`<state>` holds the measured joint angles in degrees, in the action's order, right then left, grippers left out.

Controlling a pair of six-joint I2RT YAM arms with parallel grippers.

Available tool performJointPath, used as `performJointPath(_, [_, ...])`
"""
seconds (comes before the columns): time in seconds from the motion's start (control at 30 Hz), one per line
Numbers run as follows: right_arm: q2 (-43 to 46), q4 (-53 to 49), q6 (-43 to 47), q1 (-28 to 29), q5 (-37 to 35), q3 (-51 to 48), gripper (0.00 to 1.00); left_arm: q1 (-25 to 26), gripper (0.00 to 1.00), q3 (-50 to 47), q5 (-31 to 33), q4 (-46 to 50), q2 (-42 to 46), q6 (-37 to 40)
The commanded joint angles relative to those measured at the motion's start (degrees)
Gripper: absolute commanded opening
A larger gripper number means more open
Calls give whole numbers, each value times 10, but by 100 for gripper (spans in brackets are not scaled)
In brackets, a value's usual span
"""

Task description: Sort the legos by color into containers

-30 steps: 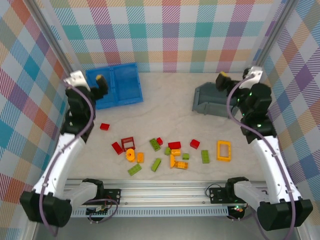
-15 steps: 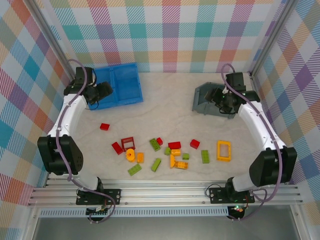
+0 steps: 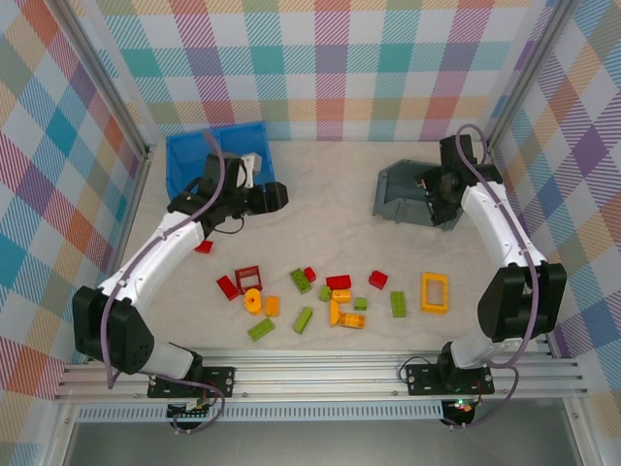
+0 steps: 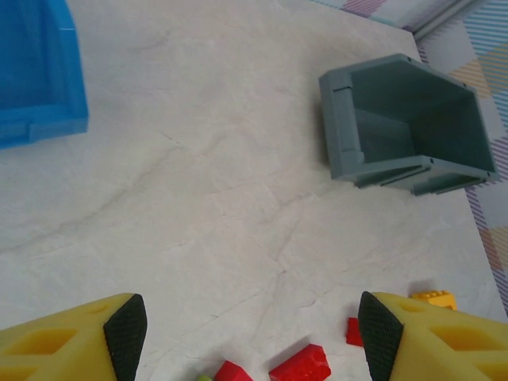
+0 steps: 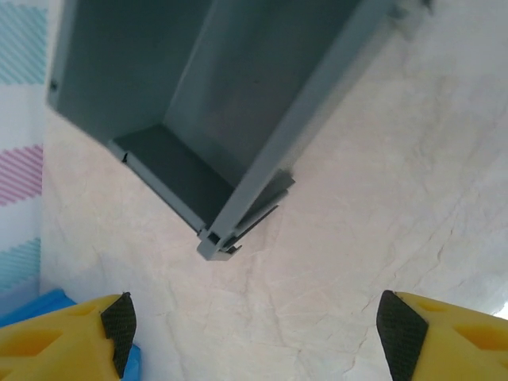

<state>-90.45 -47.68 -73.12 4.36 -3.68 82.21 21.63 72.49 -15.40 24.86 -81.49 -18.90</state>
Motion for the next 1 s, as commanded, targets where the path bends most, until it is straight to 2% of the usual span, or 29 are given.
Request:
performJointPath(0.0, [-12, -1, -90, -15, 7, -14, 82, 20, 74, -8, 9, -38, 31, -8])
performJointPath(0.17, [-60, 34, -87, -28, 26, -12, 74, 31, 75, -23, 12, -44, 64, -14])
performJointPath(0.27, [-97, 85, -55, -34, 62, 4, 68, 31, 76, -33, 9, -44, 78, -11])
performJointPath(0.37, [-130, 55, -24, -34, 67, 50, 68, 32, 77, -38, 5, -43, 91, -6])
performJointPath(0.43, [-143, 43, -21, -34, 66, 59, 64, 32, 77, -39, -2, -42, 96, -11])
performJointPath(0.57, [-162, 37, -10, -34, 64, 65, 51, 34, 77, -41, -11, -38, 111, -26])
performJointPath(0.67, [-175, 18, 11, -34, 59, 79, 36, 34, 77, -45, -6, -32, 126, -25])
performJointPath(0.8, [-183, -25, 75, -34, 16, 108, 21, 34, 77, -41, 3, -11, 134, -15])
performJointPath(0.87, [-192, -48, 118, -35, -2, 130, 15, 34, 77, -38, 19, 3, 135, -14])
performJointPath(0.97, [-202, -64, 179, -35, -18, 151, 12, 31, 79, -22, 89, 45, 123, -18])
